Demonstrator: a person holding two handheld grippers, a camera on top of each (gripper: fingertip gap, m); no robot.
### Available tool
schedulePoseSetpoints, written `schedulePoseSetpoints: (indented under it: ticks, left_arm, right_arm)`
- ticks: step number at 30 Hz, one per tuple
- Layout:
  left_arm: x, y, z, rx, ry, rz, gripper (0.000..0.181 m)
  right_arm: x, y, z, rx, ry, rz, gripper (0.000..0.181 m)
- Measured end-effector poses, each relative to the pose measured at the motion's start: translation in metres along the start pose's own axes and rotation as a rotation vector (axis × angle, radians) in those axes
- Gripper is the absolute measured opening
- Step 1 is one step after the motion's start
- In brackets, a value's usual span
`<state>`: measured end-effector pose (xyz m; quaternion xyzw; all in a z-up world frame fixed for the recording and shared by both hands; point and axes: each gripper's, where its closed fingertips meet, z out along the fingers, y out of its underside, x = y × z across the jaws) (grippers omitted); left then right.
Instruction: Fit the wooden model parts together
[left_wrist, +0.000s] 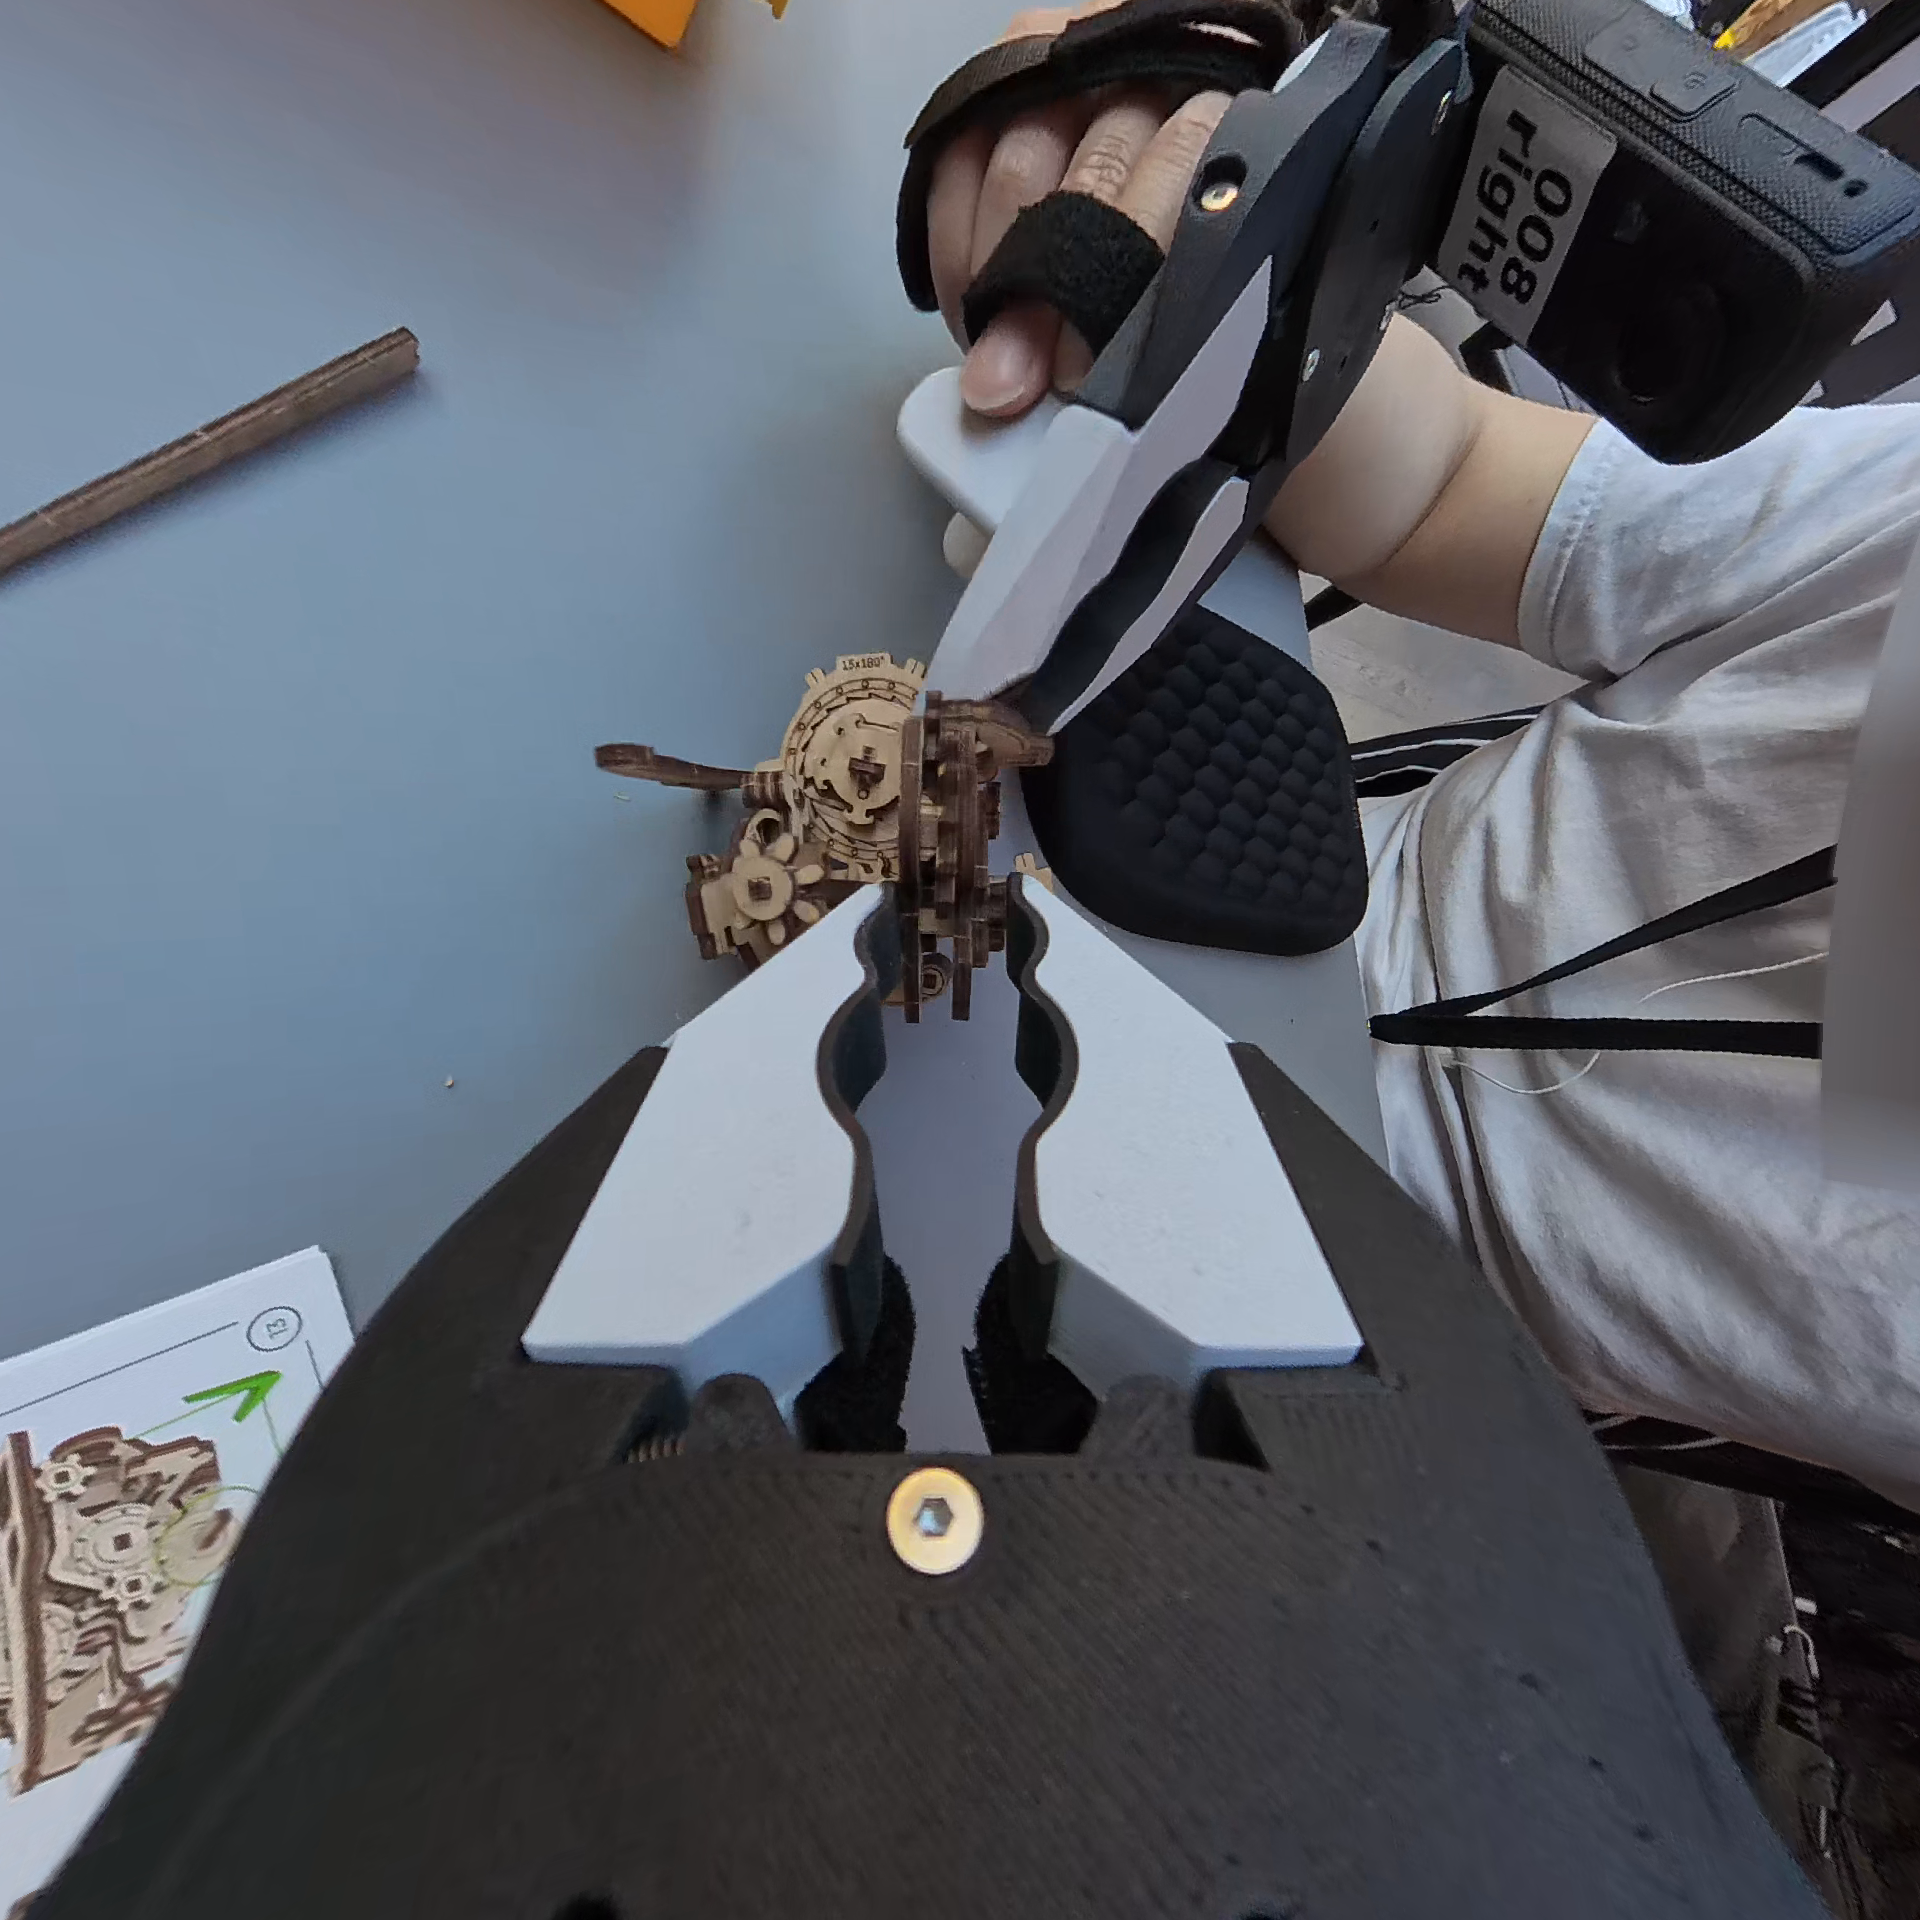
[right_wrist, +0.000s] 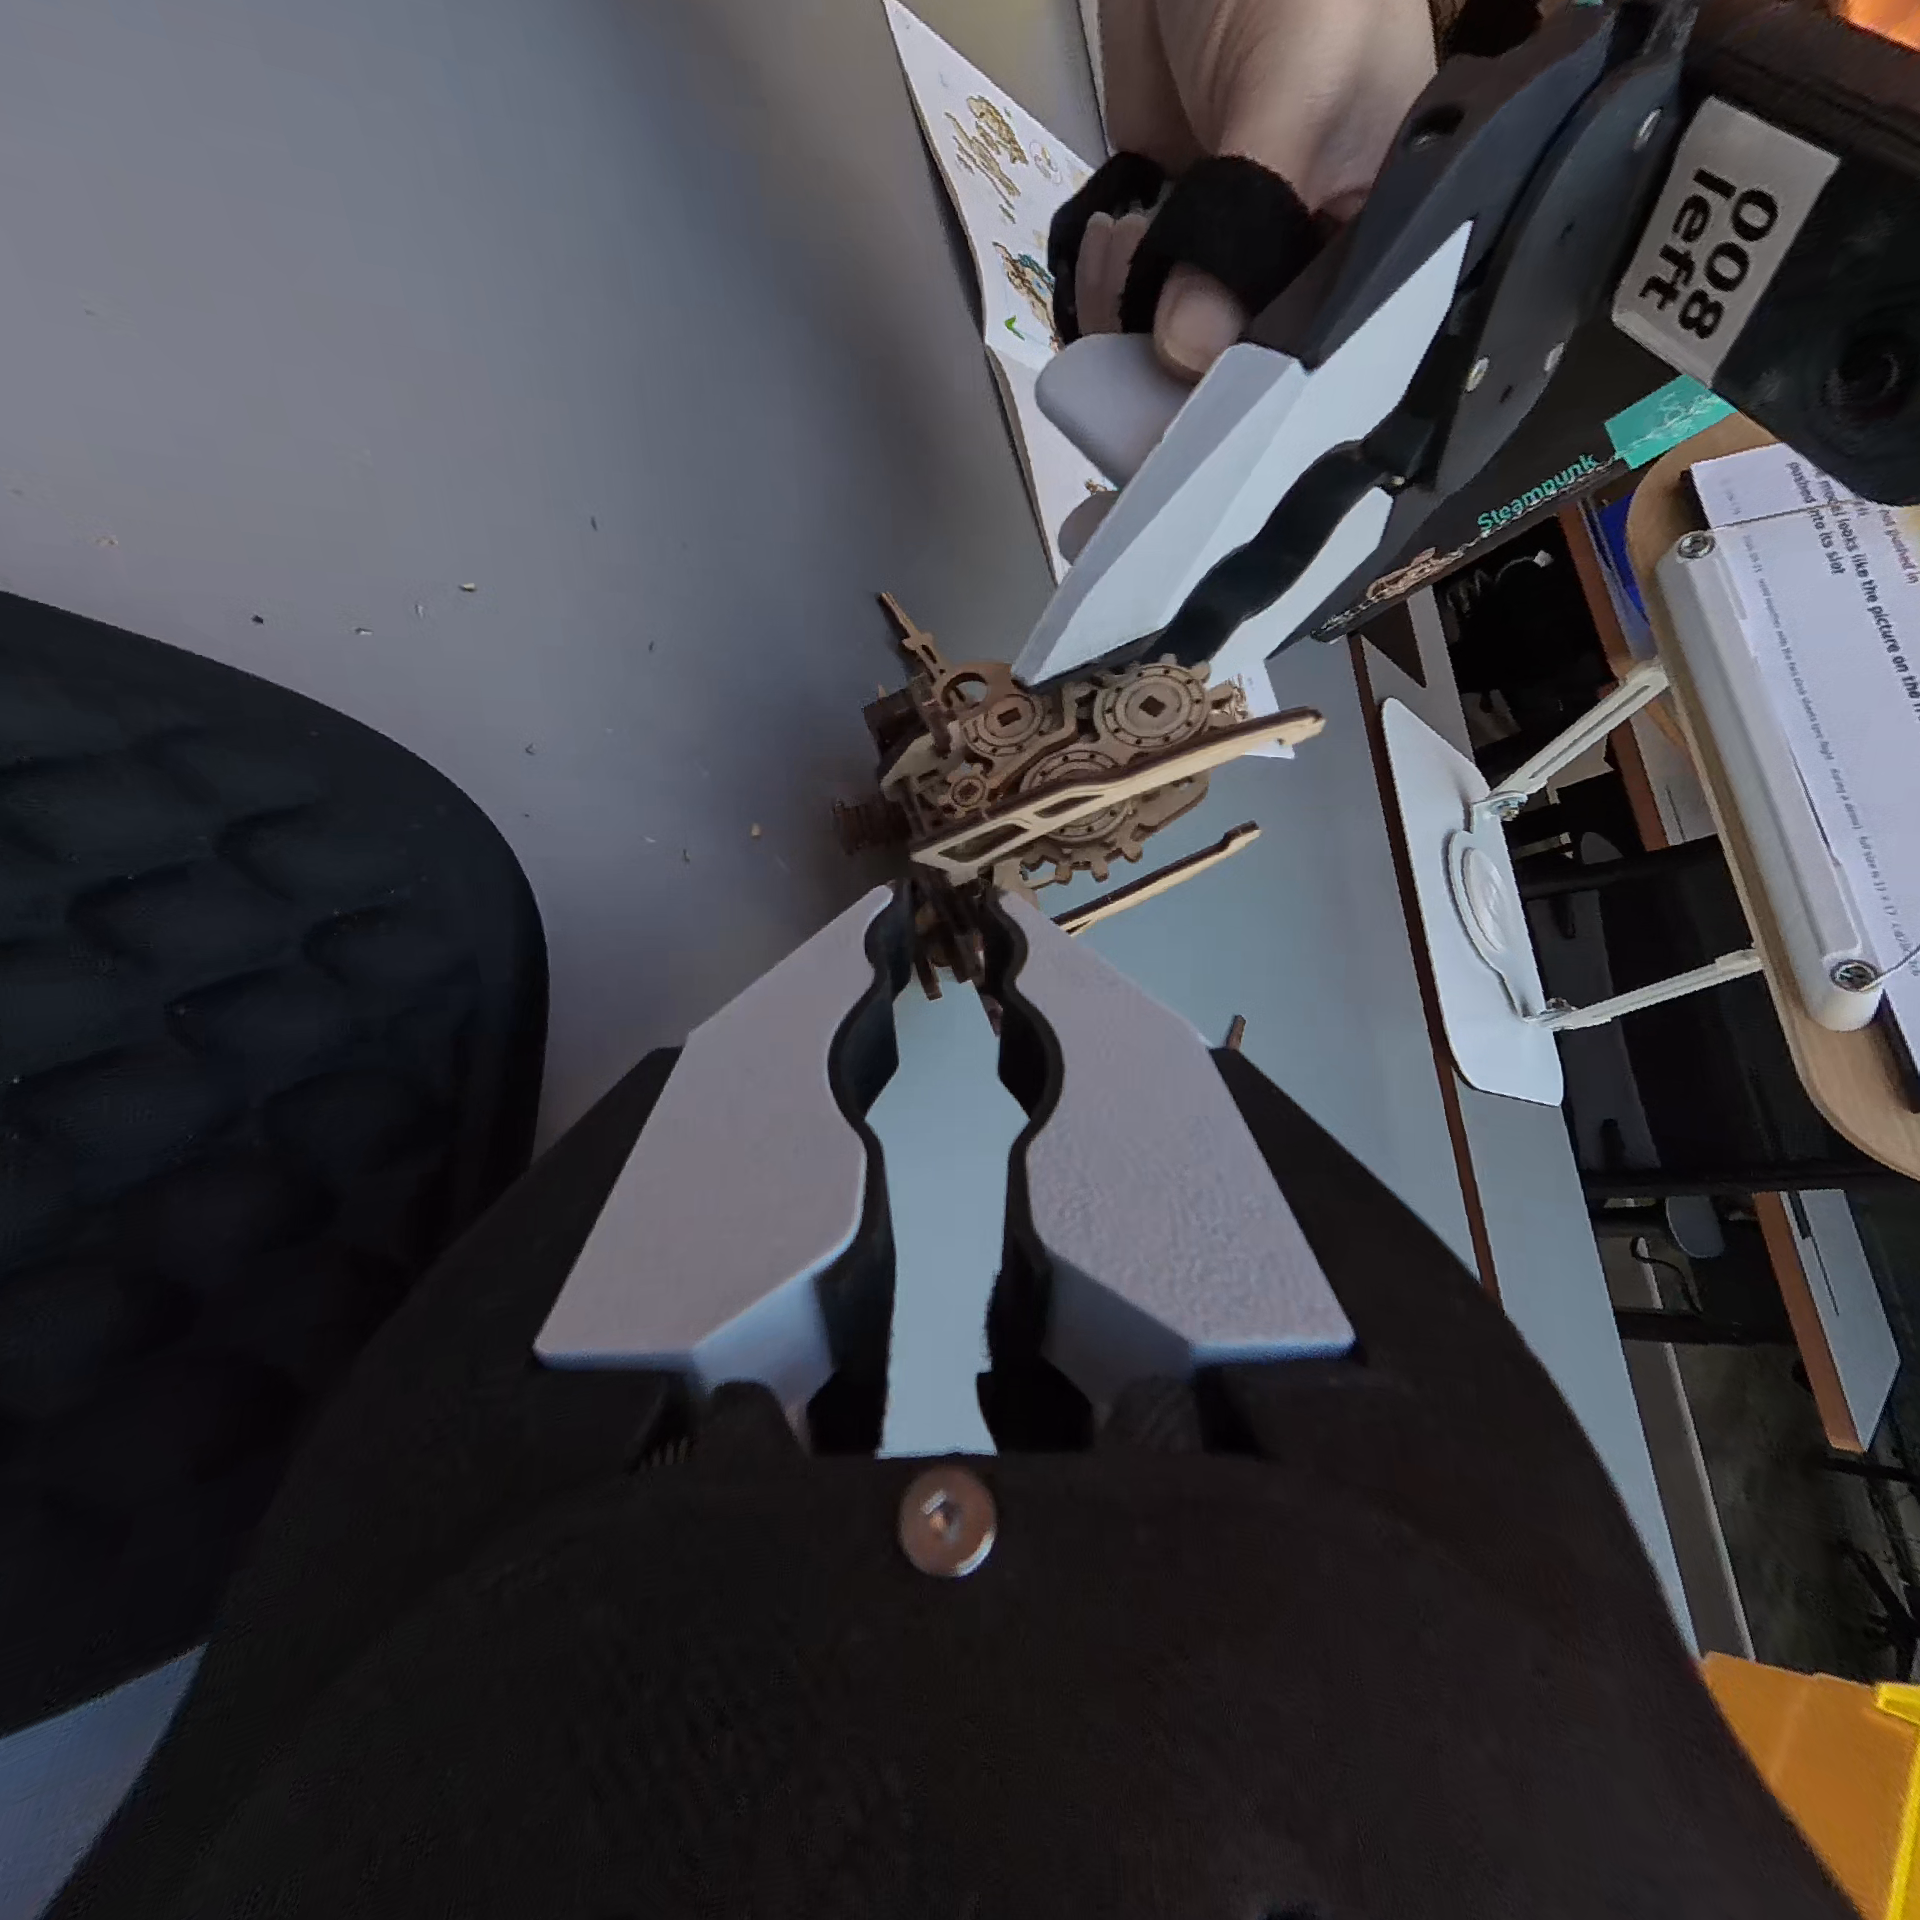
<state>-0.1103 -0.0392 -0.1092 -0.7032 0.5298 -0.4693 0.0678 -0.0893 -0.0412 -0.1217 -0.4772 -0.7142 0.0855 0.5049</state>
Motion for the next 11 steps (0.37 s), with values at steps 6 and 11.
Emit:
schedulePoseSetpoints:
  ticks: [6,11]
  left_arm:
    - [-0.002,0.007,0.002,0.072,-0.03,-0.102,0.018]
    - [-0.001,0.013,-0.001,0.117,-0.043,-0.102,0.018]
  right_arm:
    - [-0.001,0.008,-0.002,-0.066,0.0,0.145,0.033]
    - [0.0,0.008,-0.008,-0.224,0.039,0.408,0.052]
